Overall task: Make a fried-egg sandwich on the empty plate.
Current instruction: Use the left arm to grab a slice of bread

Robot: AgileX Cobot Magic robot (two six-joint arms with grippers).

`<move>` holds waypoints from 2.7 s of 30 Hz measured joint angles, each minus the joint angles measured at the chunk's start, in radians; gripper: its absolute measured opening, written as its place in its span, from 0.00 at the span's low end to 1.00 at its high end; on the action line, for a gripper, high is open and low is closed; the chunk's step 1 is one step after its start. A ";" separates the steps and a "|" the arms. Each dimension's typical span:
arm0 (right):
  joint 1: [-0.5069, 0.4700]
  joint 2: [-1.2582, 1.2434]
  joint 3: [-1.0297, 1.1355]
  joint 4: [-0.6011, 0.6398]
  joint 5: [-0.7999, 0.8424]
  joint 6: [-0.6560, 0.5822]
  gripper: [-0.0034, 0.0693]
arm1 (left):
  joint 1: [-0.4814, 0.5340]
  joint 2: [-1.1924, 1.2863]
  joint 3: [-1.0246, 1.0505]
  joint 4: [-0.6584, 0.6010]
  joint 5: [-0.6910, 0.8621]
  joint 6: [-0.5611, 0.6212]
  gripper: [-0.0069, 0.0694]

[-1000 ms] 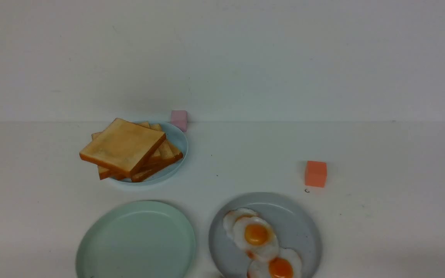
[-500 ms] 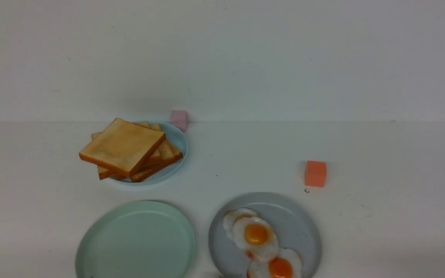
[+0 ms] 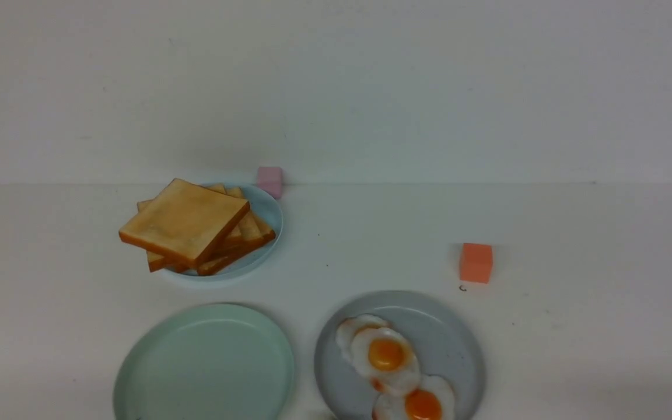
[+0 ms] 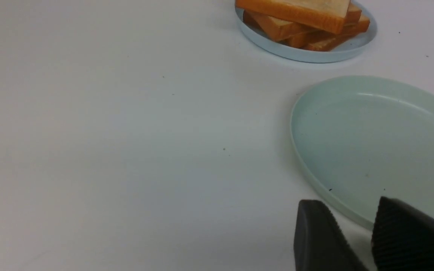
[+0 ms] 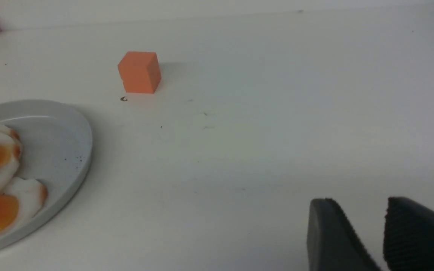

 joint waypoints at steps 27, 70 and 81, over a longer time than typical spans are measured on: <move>-0.002 0.111 -0.293 0.032 -0.648 0.335 0.38 | 0.000 0.137 -0.289 -0.192 -0.648 -0.027 0.40; 0.286 1.360 -0.971 0.953 0.410 -0.810 0.63 | 0.388 1.958 -1.474 -0.845 0.437 0.506 0.73; 0.286 1.360 -1.000 0.969 0.386 -0.833 0.63 | 0.389 2.127 -1.494 -1.057 0.385 0.777 0.71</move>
